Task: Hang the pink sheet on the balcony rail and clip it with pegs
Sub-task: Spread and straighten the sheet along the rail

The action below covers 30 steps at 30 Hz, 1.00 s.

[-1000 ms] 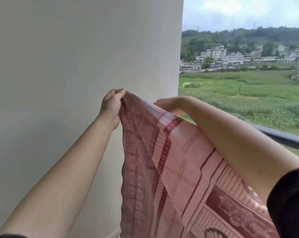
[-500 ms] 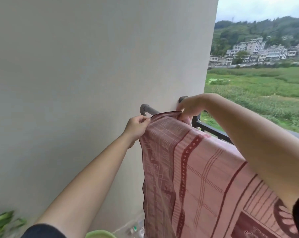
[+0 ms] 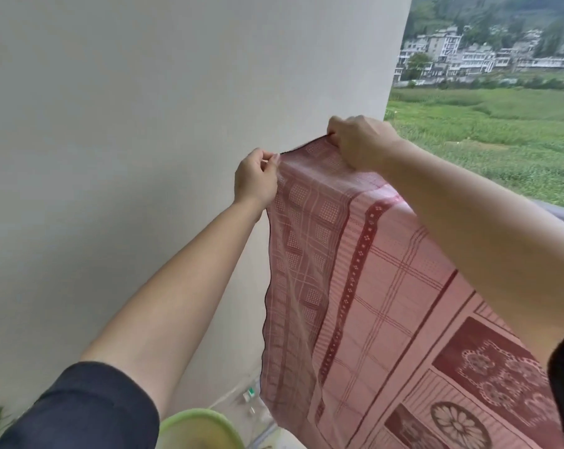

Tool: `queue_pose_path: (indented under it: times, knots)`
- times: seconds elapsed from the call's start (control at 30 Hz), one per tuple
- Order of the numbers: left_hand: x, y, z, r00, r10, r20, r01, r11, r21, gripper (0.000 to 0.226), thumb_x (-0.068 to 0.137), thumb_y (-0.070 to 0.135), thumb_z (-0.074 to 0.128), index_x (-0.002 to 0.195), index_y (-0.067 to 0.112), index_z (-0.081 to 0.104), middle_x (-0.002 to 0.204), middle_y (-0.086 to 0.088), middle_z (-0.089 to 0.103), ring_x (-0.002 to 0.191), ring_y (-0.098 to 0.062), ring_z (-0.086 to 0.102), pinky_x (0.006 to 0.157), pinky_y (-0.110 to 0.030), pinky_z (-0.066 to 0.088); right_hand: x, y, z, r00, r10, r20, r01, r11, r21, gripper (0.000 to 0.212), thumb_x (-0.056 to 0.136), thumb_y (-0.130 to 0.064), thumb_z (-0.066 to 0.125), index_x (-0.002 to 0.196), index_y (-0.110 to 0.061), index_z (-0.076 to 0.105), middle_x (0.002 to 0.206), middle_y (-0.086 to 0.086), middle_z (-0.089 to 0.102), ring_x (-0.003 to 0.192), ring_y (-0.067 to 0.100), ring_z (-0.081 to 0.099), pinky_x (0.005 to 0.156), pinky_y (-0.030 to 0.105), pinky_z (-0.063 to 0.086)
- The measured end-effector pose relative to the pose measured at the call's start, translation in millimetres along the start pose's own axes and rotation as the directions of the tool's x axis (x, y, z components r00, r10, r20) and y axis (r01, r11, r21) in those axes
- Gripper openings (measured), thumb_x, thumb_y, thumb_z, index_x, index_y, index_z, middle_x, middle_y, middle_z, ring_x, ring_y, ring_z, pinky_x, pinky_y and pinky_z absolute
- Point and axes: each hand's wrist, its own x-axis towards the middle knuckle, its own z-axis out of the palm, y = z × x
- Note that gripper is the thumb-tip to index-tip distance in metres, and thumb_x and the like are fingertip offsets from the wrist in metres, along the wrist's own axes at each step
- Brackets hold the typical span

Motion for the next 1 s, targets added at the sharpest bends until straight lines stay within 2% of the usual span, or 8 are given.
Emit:
queue_pose_path:
  times: [0.07,0.2,0.33,0.43,0.57,0.73,0.9,1.0]
  knots:
    - [5.8,-4.8,2.0,0.999,-0.032,-0.035,0.032,0.999,-0.003,0.016,0.096,0.03,0.056,0.087,0.018,0.063,0.074,0.008,0.061,0.069,-0.014,0.055,0.068,-0.029,0.046,4.0,-8.6,7.0,0.999,0.048,-0.018,-0.047,0.997,0.06,0.021,0.105,-0.018,0.041,0.12,-0.01,0.053,0.105,0.017,0.062,0.079,0.029,0.058,0.055,0.035,0.043]
    - [-1.3,-25.6,7.3,0.956,-0.23,0.182,0.234,0.972,-0.001,0.02,0.091,0.033,0.057,0.076,0.02,0.06,0.077,0.005,0.06,0.073,-0.017,0.053,0.067,-0.03,0.042,2.3,-16.0,25.4,0.925,0.169,0.342,-0.196,0.979,0.047,0.047,0.102,-0.038,0.043,0.133,-0.004,0.054,0.133,0.019,0.056,0.118,0.037,0.056,0.1,0.042,0.047]
    - [-9.5,-23.2,8.4,0.917,-0.277,0.288,0.322,0.939,-0.121,0.043,0.08,0.062,0.055,0.086,0.019,0.055,0.081,0.0,0.057,0.074,-0.016,0.053,0.065,-0.033,0.041,-7.8,-13.6,22.7,0.88,0.245,0.408,-0.297,0.952,0.07,0.061,0.101,-0.049,0.043,0.139,-0.002,0.05,0.139,0.017,0.053,0.127,0.034,0.05,0.105,0.037,0.041]
    - [-9.4,-16.7,9.1,0.947,-0.232,0.22,0.265,0.955,-0.131,0.046,0.082,0.062,0.061,0.079,0.016,0.058,0.079,0.002,0.062,0.07,-0.014,0.059,0.064,-0.03,0.048,-19.5,-23.1,8.3,0.916,0.161,0.368,-0.227,0.963,0.146,0.053,0.106,-0.043,0.032,0.131,-0.003,0.057,0.134,0.02,0.056,0.123,0.036,0.053,0.104,0.04,0.043]
    - [-8.1,-19.7,12.2,0.979,-0.097,0.179,0.122,0.984,-0.132,0.014,0.091,0.033,0.067,0.085,0.021,0.064,0.087,-0.003,0.07,0.074,-0.014,0.064,0.067,-0.029,0.052,-42.5,-37.8,-1.1,0.934,0.059,0.353,-0.117,0.983,0.144,0.06,0.1,-0.057,0.031,0.12,-0.01,0.063,0.115,0.015,0.064,0.11,0.035,0.06,0.093,0.04,0.049]
    - [-4.7,-12.2,4.7,0.948,-0.204,0.244,0.284,0.889,-0.359,0.013,0.092,0.02,0.065,0.08,0.023,0.061,0.086,0.003,0.065,0.078,-0.012,0.06,0.068,-0.028,0.049,-63.4,-29.5,-1.6,0.919,0.006,0.395,-0.05,0.994,0.102,0.021,0.091,-0.034,0.056,0.106,-0.021,0.051,0.105,0.005,0.064,0.086,0.022,0.062,0.074,0.036,0.056]
    - [-5.7,-9.3,1.5,0.912,-0.358,0.2,0.409,0.819,-0.403,0.003,0.086,0.015,0.062,0.088,0.016,0.064,0.079,0.0,0.067,0.069,-0.016,0.062,0.066,-0.029,0.049,-85.7,-14.9,-5.5,0.926,0.016,0.377,-0.071,0.989,0.132,0.034,0.085,-0.046,0.068,0.106,-0.022,0.056,0.093,-0.002,0.06,0.084,0.018,0.06,0.071,0.033,0.052]
    - [-7.6,-1.6,14.2,0.936,-0.286,0.206,0.34,0.885,-0.317,0.013,0.084,0.027,0.066,0.087,0.017,0.059,0.075,0.002,0.062,0.066,-0.014,0.058,0.064,-0.027,0.046,-95.3,-10.3,-2.3,0.942,0.022,0.336,-0.064,0.991,0.116,0.025,0.086,-0.036,0.065,0.103,-0.021,0.054,0.089,0.0,0.059,0.081,0.021,0.059,0.067,0.032,0.048]
